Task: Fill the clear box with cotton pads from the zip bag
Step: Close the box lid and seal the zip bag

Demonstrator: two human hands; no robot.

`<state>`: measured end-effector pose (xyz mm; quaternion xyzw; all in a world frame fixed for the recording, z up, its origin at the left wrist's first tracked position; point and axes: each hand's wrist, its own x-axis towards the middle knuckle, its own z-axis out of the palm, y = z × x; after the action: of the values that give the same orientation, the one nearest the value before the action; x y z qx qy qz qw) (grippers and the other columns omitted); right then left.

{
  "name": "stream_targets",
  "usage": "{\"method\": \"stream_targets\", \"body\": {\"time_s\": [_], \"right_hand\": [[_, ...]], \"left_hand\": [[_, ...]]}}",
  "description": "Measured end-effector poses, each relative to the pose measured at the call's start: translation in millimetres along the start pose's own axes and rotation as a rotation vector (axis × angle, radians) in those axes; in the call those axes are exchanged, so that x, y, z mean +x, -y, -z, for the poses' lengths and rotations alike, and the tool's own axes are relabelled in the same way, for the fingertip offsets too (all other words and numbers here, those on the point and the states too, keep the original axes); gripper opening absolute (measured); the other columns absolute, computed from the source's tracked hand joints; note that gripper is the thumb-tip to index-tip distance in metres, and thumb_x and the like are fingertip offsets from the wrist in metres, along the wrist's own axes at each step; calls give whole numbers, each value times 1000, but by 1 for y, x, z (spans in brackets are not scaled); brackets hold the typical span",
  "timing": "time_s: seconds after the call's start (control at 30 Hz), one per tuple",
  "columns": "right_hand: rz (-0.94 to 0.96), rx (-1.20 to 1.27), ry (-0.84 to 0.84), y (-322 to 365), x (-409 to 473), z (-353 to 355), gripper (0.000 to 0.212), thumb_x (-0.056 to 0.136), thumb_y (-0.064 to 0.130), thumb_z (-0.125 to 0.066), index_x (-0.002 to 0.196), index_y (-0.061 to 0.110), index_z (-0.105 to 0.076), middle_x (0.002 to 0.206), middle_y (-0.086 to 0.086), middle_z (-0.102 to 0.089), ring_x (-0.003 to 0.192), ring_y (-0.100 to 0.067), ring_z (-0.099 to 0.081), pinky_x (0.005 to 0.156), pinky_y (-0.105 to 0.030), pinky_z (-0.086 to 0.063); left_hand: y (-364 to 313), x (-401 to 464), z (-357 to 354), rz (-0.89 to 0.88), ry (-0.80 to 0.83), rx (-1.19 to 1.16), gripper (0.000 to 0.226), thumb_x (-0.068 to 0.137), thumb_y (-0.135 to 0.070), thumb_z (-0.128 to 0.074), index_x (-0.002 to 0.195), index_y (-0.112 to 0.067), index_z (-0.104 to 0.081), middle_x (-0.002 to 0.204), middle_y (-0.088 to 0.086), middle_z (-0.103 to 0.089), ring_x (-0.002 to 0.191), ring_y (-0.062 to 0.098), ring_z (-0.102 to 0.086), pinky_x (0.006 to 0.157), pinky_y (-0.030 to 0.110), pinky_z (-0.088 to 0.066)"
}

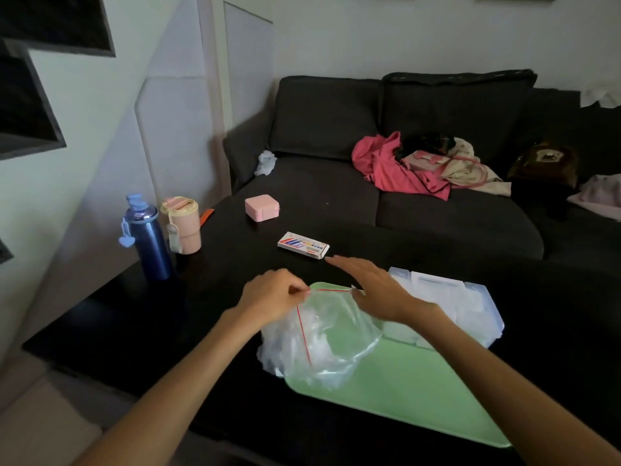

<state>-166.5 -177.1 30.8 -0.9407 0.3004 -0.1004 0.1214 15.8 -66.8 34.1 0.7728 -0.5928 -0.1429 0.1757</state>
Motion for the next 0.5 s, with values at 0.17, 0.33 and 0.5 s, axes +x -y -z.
{"method": "stream_targets", "body": {"time_s": [0.17,0.33,0.5], "right_hand": [[-80,144,130,-10,13,16,18,88,22,-64,103,16,-73,98,0,-73,82,-8,-68,82,-29,-55],[-387,350,-169,-24,-7,0,14,88,22,-64,82,15,-76,65,4,-70,53,-1,-64,60,-14,-53],[-546,508,-238,-16,-17,-17,22,85,17,-66,64,21,-70,65,-6,-71,65,-17,-70,77,-32,-57]], "left_hand": [[-9,16,22,-183,-197,54,25,93,-37,-53,115,-38,-65,112,-11,-65,106,12,-58,79,28,-45],[17,-8,29,-41,135,-385,88,66,-68,-62,141,-29,-38,132,-10,-52,104,1,-57,87,17,-48],[54,-58,-5,-32,276,-275,92,58,-36,-88,137,-28,-43,134,-13,-49,105,-5,-56,84,15,-48]]}}
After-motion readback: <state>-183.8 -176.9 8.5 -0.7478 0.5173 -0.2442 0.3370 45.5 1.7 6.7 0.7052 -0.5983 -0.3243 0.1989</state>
